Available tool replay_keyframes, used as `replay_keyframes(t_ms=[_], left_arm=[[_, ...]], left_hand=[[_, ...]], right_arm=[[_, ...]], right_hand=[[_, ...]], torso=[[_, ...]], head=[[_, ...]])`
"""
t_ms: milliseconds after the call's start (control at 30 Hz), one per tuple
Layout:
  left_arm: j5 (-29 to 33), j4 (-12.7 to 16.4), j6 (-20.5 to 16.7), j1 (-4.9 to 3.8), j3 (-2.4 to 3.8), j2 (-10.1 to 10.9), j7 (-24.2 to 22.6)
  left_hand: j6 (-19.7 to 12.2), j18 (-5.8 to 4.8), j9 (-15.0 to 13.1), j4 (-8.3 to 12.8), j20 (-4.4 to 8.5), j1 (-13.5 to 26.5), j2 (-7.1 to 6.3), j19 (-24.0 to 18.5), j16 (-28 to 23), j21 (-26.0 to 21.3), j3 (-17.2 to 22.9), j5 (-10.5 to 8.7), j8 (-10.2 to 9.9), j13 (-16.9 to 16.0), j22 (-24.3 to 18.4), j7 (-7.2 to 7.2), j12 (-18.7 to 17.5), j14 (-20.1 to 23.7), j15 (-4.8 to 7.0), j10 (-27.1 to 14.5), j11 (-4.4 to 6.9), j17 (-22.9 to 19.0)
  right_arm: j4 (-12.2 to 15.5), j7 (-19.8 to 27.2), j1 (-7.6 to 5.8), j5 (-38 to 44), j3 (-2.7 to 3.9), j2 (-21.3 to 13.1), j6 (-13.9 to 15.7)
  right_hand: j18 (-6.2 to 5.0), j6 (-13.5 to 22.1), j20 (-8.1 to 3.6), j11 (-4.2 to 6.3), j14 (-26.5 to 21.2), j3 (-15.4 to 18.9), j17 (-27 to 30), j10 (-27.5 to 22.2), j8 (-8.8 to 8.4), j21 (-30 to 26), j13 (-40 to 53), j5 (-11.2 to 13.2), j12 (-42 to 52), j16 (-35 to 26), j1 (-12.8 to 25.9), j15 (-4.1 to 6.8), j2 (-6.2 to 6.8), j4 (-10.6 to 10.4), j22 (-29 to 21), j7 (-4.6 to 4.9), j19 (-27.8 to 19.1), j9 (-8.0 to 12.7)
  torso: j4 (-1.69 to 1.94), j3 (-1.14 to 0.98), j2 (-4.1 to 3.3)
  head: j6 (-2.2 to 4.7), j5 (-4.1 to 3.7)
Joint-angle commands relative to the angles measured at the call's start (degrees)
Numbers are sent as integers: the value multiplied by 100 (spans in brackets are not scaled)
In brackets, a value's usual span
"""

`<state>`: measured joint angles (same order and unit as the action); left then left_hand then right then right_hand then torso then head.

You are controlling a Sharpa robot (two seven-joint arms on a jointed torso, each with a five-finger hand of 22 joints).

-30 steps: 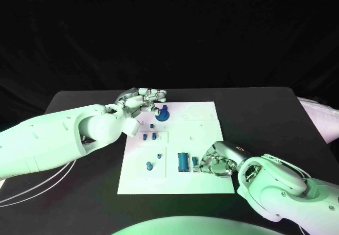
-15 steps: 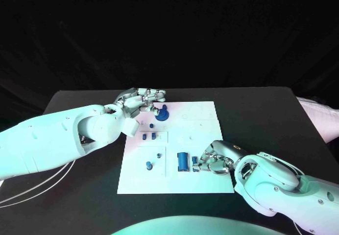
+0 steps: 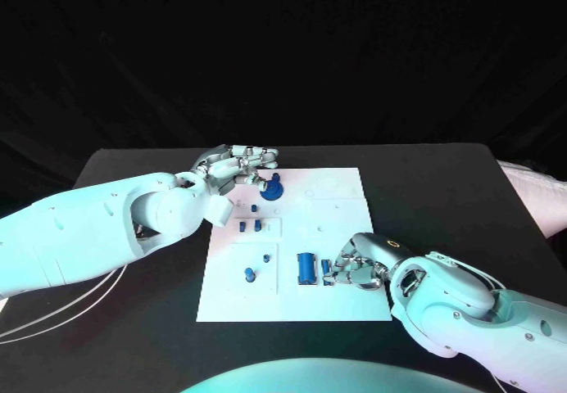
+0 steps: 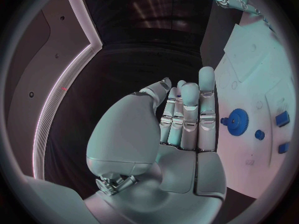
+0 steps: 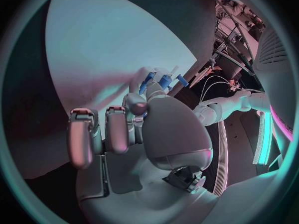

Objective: Assemble the parts on the task board

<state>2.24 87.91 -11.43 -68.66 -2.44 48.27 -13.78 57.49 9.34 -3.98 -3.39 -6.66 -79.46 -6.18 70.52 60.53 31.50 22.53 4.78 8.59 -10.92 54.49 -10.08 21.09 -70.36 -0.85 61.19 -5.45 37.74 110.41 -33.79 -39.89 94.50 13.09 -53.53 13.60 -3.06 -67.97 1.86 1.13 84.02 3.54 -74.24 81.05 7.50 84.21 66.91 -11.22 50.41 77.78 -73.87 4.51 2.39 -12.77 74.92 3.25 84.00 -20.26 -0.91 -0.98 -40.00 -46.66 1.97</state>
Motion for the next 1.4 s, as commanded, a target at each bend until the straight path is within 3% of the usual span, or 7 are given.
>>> replay_keyframes(t_ms=[33,433,933,1267,1333,1367,1400], left_arm=[[-34,13,103,0,4,-2,-31],[329,3,101,110,7,32,-71],[825,-784,-424,322,14,-322,-705],[995,-1494,-107,457,22,-611,-1021],[1002,-1549,-156,472,22,-631,-1079],[849,-1502,-226,459,16,-608,-728],[845,-1495,-238,460,17,-607,-731]], left_hand=[[-2,105,-4,38,-1,-62,-14,-41,-28,-32,6,26,19,-2,-12,0,24,49,-5,-36,-9,-9],[-50,101,7,-30,-12,45,-23,-56,-35,-62,-41,15,13,5,-31,-21,42,63,-25,-66,-31,-36],[-48,114,8,-441,-67,382,8,-382,-1143,-698,-806,-186,130,110,-554,34,27,529,-61,-120,-45,-953],[-325,79,17,-298,-724,-57,209,-2483,-4129,-2806,-1111,-175,-67,649,-2385,-151,-703,1943,-742,-578,-416,-2437],[-267,123,15,-266,-828,-131,261,-2526,-4360,-2799,-1126,-167,-69,710,-2602,-137,-761,1843,-738,-492,-386,-2592],[-1937,-236,398,-96,-347,2315,618,-3881,-4831,-3150,-1449,-478,-288,1092,-3424,201,-1158,3418,-496,-2196,-113,-2922],[-1972,-235,398,-77,-351,2374,618,-3938,-4888,-3150,-1468,-478,-305,1092,-3493,219,-1182,3454,-484,-2236,-104,-2961]], right_arm=[[-9,-10,35,178,-24,13,231],[-226,1888,-201,-2627,37,-139,1946],[-2520,4880,-953,-7438,20,471,971],[-3633,5402,-1108,-8173,18,1133,457],[-3695,5450,-1116,-8206,18,1185,390],[-3648,5011,-1109,-7760,19,1141,828],[-3639,5018,-1114,-7769,12,1140,840]], right_hand=[[65,32,-7,-20,310,64,27,-15,-51,-40,-13,-282,-52,-34,154,7,-7,-148,659,19,31,11],[-94,414,76,-151,127,364,757,-474,-271,-527,-597,-697,-1142,-694,30,-97,21,-320,56,176,-381,64],[-718,1022,457,-610,-1302,25,4284,-1509,-400,-4409,-3775,348,-4277,-5159,-1362,-521,-513,154,-3671,549,-2549,460],[-735,1411,984,-955,-2094,-46,5857,-2002,-393,-6228,-5468,746,-4661,-7100,-1348,-1040,-655,670,-5019,782,-2915,1071],[-736,1346,967,-948,-1885,-68,6146,-1921,-392,-6440,-5803,741,-4660,-7261,-1258,-1006,-695,853,-5244,781,-2682,1210],[-377,3003,625,-689,-3870,-354,6492,-3795,-750,-7004,-6027,1122,-5041,-7778,1316,-451,-239,1277,-5889,453,-4428,1438],[-376,3048,605,-680,-3916,-354,6537,-3850,-750,-7050,-6071,1122,-5041,-7778,1429,-451,-239,1277,-5942,439,-4458,1462]], torso=[[-2,-6,10],[-40,12,119],[-96,120,536],[-152,101,696],[-154,93,706],[-140,110,663],[-135,110,668]], head=[[15,3],[164,-38],[815,-175],[1073,-120],[1084,-118],[1046,-125],[1051,-127]])
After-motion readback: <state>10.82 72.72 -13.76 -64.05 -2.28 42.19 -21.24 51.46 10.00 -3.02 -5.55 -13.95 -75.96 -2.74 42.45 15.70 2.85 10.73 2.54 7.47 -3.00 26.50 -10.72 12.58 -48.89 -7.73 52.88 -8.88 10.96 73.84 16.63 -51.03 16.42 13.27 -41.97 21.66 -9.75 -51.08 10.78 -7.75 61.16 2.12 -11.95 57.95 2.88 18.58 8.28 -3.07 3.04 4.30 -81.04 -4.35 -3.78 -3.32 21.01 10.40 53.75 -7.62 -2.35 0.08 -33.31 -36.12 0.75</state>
